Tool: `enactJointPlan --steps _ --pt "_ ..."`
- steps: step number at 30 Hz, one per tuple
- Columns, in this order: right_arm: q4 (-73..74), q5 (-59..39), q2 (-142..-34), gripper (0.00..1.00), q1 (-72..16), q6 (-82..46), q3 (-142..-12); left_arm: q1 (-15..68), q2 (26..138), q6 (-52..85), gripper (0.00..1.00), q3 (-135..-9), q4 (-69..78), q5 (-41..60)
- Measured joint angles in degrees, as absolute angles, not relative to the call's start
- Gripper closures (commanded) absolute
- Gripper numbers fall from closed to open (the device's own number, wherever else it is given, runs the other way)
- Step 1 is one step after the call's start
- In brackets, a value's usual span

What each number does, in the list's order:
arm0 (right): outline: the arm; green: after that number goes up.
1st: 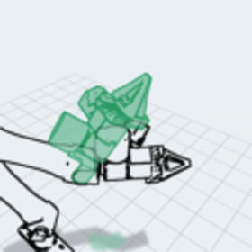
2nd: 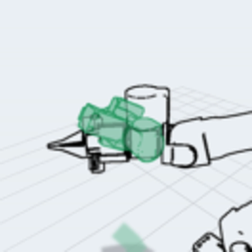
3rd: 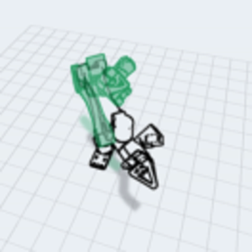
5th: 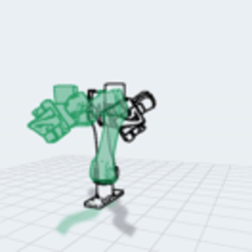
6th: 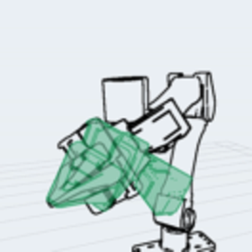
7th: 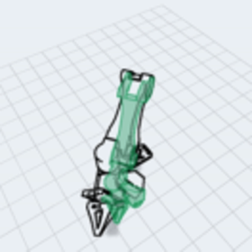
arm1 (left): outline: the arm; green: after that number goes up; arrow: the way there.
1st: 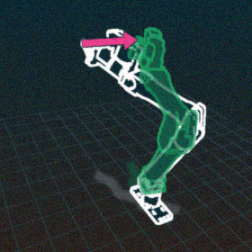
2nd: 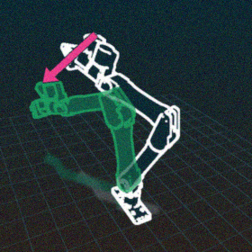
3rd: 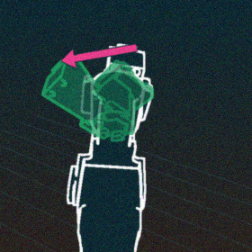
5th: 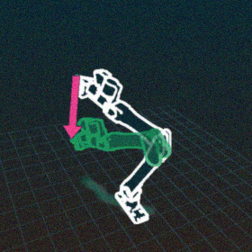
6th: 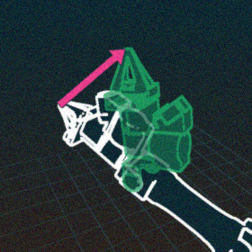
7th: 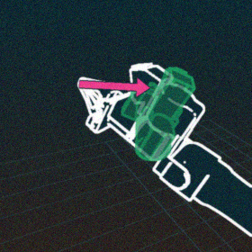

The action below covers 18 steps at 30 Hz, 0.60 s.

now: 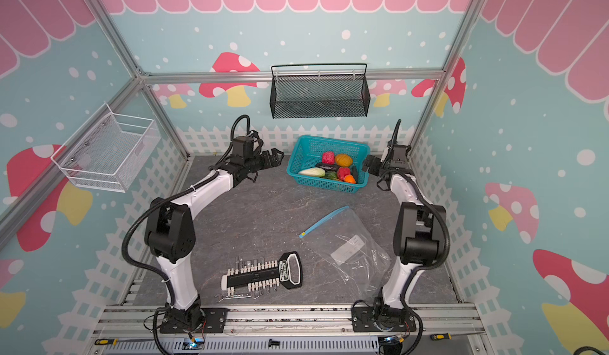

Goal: Place the food in the zip-top bag and seal the zipper

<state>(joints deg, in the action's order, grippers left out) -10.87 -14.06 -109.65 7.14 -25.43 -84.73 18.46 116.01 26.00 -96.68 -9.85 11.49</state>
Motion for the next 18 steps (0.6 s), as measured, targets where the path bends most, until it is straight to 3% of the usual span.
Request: enactJointPlan --steps 3,7,12,18 --pt "-12.91 -16.43 -114.52 0.13 7.07 -24.36 -87.83 18.70 122.65 26.74 0.02 -103.94 -11.64 13.85" --pt "-14.81 -19.44 -118.72 0.19 7.03 -22.79 -90.19 19.49 131.35 27.64 0.03 -112.99 -14.48 16.86" --pt "-15.27 -21.76 -121.03 0.22 6.63 -21.50 -92.90 21.04 138.28 28.34 0.05 -121.27 -17.54 19.81" --pt "-15.35 -22.09 -121.99 0.25 5.17 -21.04 -95.90 22.31 138.87 28.56 0.05 -122.19 -19.11 21.41"
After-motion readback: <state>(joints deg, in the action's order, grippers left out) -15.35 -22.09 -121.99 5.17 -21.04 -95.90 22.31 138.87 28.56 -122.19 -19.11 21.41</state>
